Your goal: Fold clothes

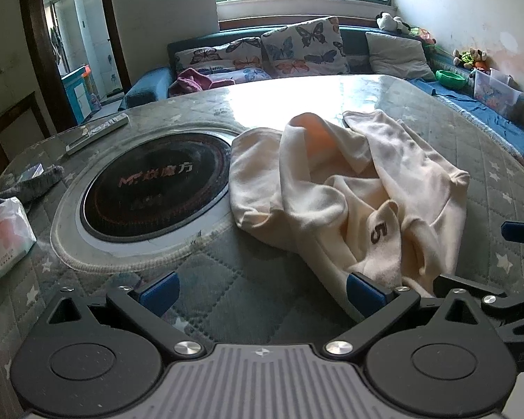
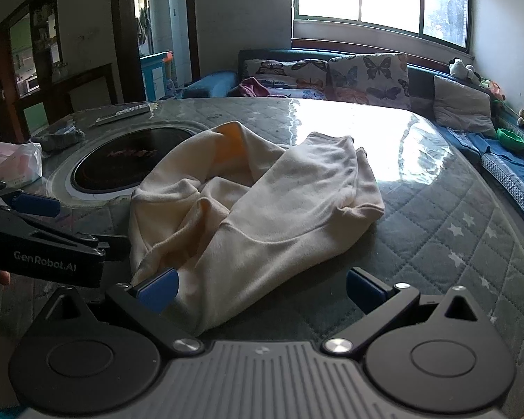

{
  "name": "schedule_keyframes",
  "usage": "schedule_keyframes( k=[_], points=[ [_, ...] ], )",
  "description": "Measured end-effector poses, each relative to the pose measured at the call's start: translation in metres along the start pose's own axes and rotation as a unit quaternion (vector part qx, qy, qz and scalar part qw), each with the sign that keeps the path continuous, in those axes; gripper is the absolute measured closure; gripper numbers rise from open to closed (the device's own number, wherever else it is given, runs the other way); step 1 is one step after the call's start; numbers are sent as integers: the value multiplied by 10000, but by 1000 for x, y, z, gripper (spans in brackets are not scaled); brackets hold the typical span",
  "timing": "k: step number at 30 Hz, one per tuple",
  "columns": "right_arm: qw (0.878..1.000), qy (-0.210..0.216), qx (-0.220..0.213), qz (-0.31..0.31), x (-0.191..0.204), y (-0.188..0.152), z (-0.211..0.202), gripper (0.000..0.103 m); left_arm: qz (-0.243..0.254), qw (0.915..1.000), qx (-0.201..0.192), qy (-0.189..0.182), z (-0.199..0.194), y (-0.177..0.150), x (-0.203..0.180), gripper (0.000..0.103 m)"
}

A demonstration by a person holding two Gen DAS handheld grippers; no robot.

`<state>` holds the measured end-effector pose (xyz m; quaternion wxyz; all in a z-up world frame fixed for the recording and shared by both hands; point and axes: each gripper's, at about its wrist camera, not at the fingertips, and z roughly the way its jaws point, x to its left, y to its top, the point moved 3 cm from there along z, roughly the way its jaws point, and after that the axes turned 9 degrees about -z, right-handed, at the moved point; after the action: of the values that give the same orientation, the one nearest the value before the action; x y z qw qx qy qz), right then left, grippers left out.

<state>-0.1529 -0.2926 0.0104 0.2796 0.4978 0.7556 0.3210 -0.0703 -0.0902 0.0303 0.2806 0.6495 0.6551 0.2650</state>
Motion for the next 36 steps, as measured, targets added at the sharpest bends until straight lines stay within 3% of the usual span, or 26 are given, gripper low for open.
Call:
schedule_keyframes(
  k=[26,36],
  points=[
    [10000,-36,-48,-37,-33,45,43,0,226,9993,-221,-206,41,73,-18,0],
    [10000,-34,-34,69,-40,53,55,0,279,9992,-137,-239,56,81,-28,0]
  ],
)
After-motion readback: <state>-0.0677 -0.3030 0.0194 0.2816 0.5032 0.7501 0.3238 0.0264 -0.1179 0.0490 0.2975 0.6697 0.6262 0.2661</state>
